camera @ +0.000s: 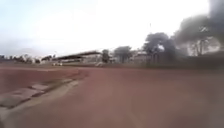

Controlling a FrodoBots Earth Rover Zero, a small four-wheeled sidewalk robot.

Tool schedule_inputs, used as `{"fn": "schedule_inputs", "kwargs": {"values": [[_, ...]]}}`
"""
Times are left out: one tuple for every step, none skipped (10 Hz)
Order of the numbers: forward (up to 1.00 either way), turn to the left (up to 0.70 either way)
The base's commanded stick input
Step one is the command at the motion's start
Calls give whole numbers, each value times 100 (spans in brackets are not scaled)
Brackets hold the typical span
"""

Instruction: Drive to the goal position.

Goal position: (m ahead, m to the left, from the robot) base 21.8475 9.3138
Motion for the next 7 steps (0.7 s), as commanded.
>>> {"fn": "schedule_inputs", "kwargs": {"values": [[70,0],[70,0],[70,0],[70,0],[70,0],[70,0],[70,0]]}}
